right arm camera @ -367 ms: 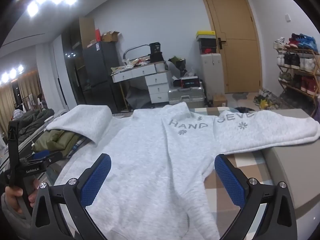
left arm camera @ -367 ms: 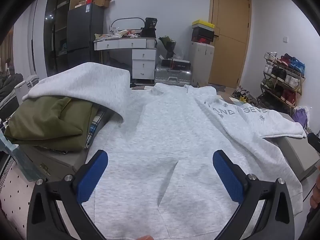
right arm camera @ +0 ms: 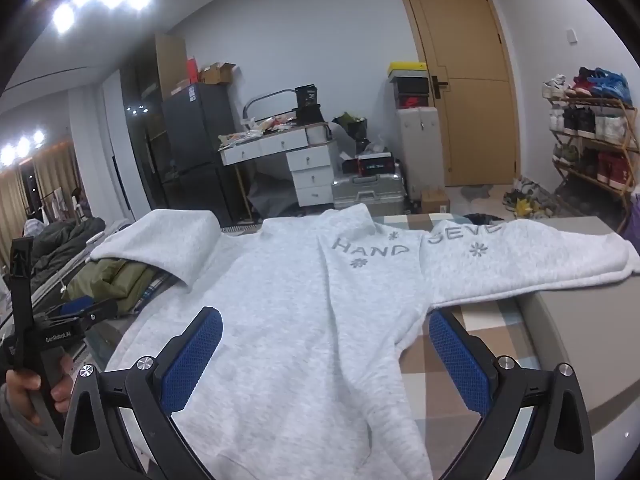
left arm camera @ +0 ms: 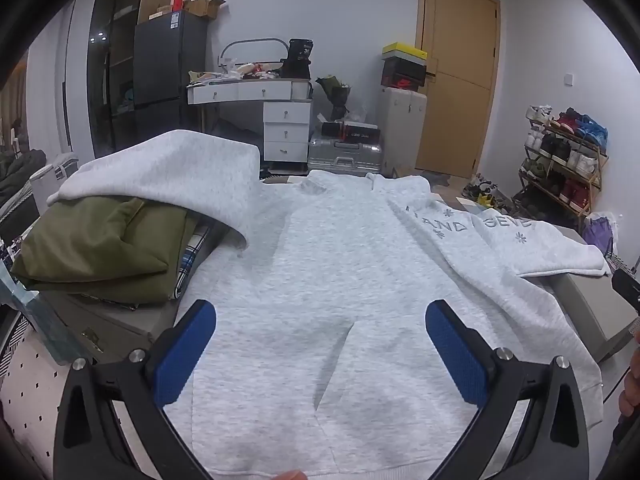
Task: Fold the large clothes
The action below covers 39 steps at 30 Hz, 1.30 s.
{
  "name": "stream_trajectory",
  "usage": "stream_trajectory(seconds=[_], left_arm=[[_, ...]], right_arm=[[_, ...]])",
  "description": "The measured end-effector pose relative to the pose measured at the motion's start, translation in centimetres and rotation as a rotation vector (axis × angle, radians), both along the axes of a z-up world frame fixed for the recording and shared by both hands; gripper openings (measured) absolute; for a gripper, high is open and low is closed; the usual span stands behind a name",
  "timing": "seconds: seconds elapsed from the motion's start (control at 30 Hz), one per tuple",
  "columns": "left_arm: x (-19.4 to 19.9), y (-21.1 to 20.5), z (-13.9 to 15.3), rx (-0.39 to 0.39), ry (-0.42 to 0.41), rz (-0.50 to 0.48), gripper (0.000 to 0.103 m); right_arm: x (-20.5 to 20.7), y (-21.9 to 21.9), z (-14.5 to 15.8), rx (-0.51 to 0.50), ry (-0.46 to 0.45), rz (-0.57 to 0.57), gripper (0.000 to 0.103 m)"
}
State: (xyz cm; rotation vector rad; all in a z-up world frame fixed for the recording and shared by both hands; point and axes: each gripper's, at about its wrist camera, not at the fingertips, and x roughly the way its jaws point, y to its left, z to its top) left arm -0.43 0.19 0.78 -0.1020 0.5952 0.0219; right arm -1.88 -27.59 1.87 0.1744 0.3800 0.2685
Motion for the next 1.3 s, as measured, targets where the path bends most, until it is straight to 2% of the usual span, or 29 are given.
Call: stream_trajectory(seconds=[0.53,0.77,0.9,1.1,1.3], left_arm=[[0.3,-1.2,-0.5,-0.017,0.018,-0.048,0.102],[0.2,-1.9,-0.6,-0.009,0.029,-0.055,0.102],[-0.2,-2.1,-0.6,-0.003,-0.005,-0.049,0.102],[-0.1,-2.1,-0.9,-0.025,0.031,-0.051,0.102],[-0.7,-2.3,-0.5,-0.019,0.024,-0.055,0.102]], right_arm=[[0.7,0.5,-0.2,-0.023,0.013,0.008,0.103],[0.7,0.3,-0.3,-0.018,0.018,0.002,0.103],[0.7,0.3,-0.4,-0.019,0.020,0.003,0.103],[0.7,0.5,-0.6,-0.018,0.021,0.008,0.103],[0.8,0.7,-0.7,-0.007,0.025,0.017,0.103]])
